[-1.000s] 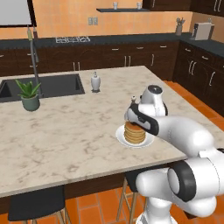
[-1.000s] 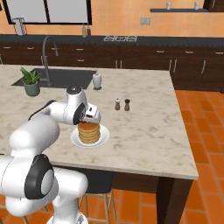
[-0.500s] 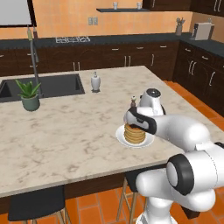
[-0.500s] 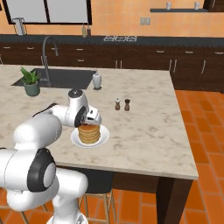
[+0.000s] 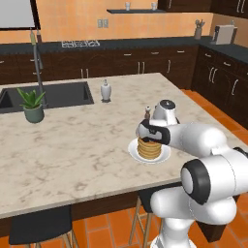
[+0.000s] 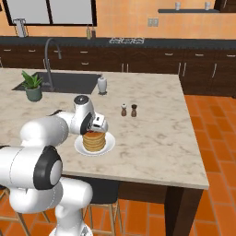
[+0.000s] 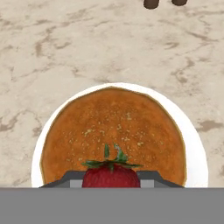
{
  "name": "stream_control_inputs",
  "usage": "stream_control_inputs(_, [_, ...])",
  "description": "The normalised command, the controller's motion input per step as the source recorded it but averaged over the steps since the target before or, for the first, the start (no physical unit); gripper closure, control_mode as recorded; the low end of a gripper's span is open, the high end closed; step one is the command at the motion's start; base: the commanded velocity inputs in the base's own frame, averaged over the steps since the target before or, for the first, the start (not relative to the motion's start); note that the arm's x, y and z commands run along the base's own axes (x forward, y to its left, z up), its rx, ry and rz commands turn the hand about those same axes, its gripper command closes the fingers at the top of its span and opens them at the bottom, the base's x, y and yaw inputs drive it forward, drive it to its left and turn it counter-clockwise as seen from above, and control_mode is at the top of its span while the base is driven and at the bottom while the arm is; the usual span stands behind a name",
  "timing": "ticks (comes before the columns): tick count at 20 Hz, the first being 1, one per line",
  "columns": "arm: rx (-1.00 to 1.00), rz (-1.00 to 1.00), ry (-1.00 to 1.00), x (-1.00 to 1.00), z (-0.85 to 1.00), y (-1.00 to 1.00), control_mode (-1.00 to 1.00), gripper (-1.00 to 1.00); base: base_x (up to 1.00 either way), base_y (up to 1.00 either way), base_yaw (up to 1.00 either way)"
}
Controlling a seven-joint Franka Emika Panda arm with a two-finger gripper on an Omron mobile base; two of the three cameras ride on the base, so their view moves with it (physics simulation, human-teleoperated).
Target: Take the strawberry from the fridge and place it on top of the pancake, located on the dining counter.
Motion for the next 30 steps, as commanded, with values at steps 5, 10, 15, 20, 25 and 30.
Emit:
stream_control_inputs(5, [0.00, 0.00, 0.00, 0.02, -0.15, 0.00, -1.00, 1.00, 0.00, 0.00, 0.00])
stream_control_inputs(10, [0.00, 0.00, 0.00, 0.02, -0.14, 0.00, -1.00, -1.00, 0.00, 0.00, 0.00])
stream_control_inputs(15, [0.00, 0.00, 0.00, 0.00, -0.02, 0.00, -1.00, -1.00, 0.00, 0.00, 0.00])
stream_control_inputs(20, [0.00, 0.00, 0.00, 0.00, -0.01, 0.00, -1.00, -1.00, 0.00, 0.00, 0.00])
stream_control_inputs(25, [0.00, 0.00, -0.03, -0.15, 0.00, 0.00, -1.00, -1.00, 0.00, 0.00, 0.00])
stream_control_inputs(30, [0.00, 0.00, -0.17, -0.34, 0.34, 0.00, -1.00, -1.00, 0.00, 0.00, 0.00])
